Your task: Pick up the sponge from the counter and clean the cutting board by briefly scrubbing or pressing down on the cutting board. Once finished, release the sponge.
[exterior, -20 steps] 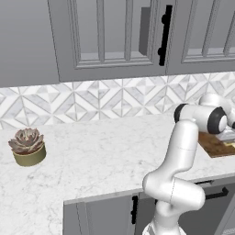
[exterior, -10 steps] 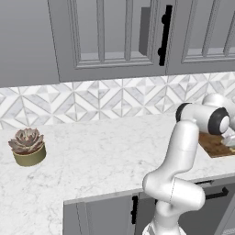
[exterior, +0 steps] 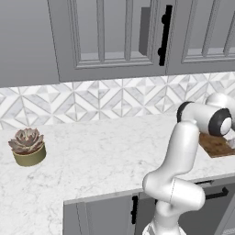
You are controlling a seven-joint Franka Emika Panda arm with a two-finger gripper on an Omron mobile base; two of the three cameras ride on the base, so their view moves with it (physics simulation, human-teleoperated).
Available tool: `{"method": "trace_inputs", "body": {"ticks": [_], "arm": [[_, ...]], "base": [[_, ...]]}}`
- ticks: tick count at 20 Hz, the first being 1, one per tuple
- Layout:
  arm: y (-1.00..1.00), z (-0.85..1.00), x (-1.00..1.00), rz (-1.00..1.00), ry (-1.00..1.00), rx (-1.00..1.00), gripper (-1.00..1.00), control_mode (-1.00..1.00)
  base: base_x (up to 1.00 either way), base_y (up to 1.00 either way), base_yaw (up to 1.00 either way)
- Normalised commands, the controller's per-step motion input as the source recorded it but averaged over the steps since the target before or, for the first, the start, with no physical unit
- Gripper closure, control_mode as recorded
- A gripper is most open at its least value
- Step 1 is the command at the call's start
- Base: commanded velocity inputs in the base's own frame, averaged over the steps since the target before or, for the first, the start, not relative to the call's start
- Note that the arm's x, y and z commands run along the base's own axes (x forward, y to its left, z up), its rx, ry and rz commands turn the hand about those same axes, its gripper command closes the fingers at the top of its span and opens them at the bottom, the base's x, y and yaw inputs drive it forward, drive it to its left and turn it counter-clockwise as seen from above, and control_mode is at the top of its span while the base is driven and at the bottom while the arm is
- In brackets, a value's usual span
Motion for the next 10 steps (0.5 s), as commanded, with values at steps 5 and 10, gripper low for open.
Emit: {"method": "trace_inputs", "body": {"ticks": [5, 10], "arm": [[0.62, 0.71, 0.00, 0.07, -0.15, -0.08, 1.00, -1.00], [0.96, 0.26, 0.00, 0.19, -0.01, -0.07, 1.00, -1.00]], "base": [[0.00, 0.00, 0.00], [0.00, 0.00, 0.00]]}}
